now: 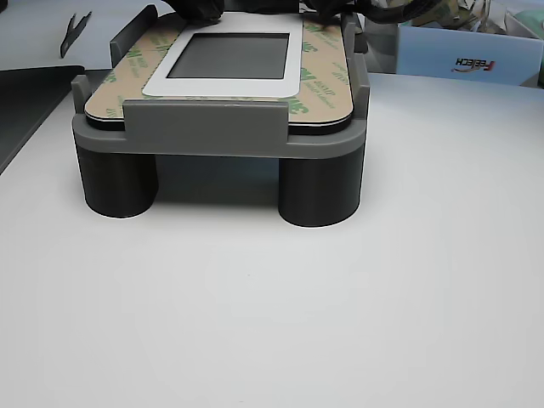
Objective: Peel off protective film from adhesive tape.
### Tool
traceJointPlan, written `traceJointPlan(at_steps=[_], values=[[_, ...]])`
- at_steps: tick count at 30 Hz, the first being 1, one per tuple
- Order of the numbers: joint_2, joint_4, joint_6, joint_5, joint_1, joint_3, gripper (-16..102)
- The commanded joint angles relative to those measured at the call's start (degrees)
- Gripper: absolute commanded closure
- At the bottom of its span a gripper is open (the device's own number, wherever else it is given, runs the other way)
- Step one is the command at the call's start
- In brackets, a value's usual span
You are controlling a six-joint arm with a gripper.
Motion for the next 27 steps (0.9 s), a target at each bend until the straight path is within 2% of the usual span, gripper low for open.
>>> traceJointPlan(at_steps=[1, 27], values=[[1.05, -0.18, 0.09, -0.18, -0.26, -1.85, 94], [-1.23, 4.75, 0.88, 0.0, -0.44, -7.12, 93]])
